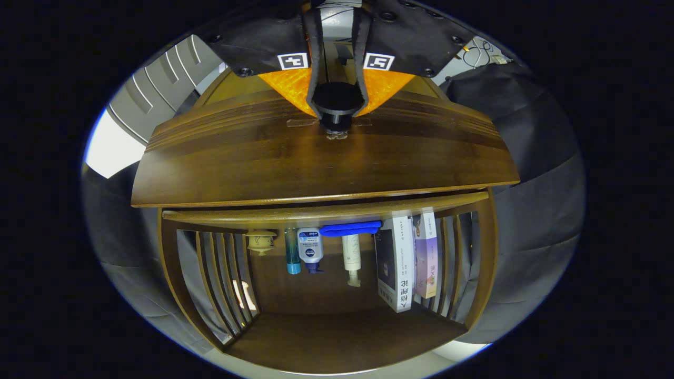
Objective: Pull open the drawer, take out the items inside it, and place them on the countertop above the cabinet.
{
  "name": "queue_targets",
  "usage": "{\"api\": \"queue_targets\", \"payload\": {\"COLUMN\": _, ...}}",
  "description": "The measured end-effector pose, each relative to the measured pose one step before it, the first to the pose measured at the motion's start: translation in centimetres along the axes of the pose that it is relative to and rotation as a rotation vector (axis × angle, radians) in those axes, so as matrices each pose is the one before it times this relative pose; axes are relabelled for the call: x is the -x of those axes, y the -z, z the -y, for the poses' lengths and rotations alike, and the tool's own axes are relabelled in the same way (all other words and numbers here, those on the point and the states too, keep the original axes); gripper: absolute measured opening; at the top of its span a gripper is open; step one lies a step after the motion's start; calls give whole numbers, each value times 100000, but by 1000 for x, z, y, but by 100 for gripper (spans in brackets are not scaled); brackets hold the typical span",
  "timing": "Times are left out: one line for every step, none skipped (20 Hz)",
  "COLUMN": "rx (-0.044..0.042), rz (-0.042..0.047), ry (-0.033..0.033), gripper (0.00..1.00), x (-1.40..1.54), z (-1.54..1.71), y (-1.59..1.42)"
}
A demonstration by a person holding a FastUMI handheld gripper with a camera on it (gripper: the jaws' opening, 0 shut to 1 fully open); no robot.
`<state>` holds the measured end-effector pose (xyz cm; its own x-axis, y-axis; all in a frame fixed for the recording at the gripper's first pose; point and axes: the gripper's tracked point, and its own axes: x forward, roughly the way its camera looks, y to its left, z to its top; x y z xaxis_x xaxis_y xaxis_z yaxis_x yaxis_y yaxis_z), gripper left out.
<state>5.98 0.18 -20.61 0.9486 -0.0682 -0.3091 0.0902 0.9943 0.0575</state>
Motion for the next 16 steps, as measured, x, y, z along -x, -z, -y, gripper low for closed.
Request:
{"api": "queue_targets", "payload": {"rx": 163, "rz": -71, "ry": -508, "gripper": 24, "x": 494, "z": -72, "y": 98}}
{"api": "queue_targets", "payload": {"rx": 172, "rz": -198, "ry": -438, "gripper": 24, "x": 465, "z": -46, "y": 184}}
{"api": "queue_targets", "payload": {"rx": 161, "rz": -148, "ry": -280, "gripper": 24, "x": 591, "z": -27, "y": 172}}
{"api": "queue_targets", "payload": {"rx": -16, "rz": -99, "ry": -199, "gripper": 24, "x": 573, "z": -46, "y": 180}}
{"api": "queue_targets", "payload": {"rx": 47, "rz": -57, "ry": -282, "gripper": 24, "x": 585, "z": -45, "y": 188}}
{"api": "queue_targets", "payload": {"rx": 252, "rz": 60, "ry": -343, "gripper": 24, "x": 640, "z": -105, "y": 243}}
{"api": "queue_targets", "payload": {"rx": 398, "rz": -38, "ry": -334, "gripper": 24, "x": 586, "z": 22, "y": 137}}
{"api": "queue_targets", "payload": {"rx": 147, "rz": -191, "ry": -271, "gripper": 24, "x": 547, "z": -55, "y": 240}}
{"api": "queue_targets", "payload": {"rx": -298, "rz": -130, "ry": -310, "gripper": 24, "x": 507, "z": -76, "y": 209}}
{"api": "queue_targets", "payload": {"rx": -104, "rz": -567, "ry": -316, "gripper": 24, "x": 418, "z": -90, "y": 216}}
{"api": "queue_targets", "payload": {"rx": -109, "rz": -574, "ry": -151, "gripper": 24, "x": 379, "z": -18, "y": 255}}
{"api": "queue_targets", "payload": {"rx": -147, "rz": -807, "ry": -179, "gripper": 24, "x": 418, "z": -22, "y": 387}}
{"api": "queue_targets", "payload": {"rx": -48, "rz": -572, "ry": -189, "gripper": 24, "x": 458, "z": -37, "y": 323}}
{"api": "queue_targets", "payload": {"rx": 346, "rz": 615, "ry": -188, "gripper": 24, "x": 432, "z": -161, "y": 35}}
{"api": "queue_targets", "payload": {"rx": 776, "rz": -884, "ry": 269, "gripper": 24, "x": 333, "z": 66, "y": 313}}
{"api": "queue_targets", "payload": {"rx": 795, "rz": 662, "ry": -365, "gripper": 24, "x": 514, "z": -97, "y": 61}}
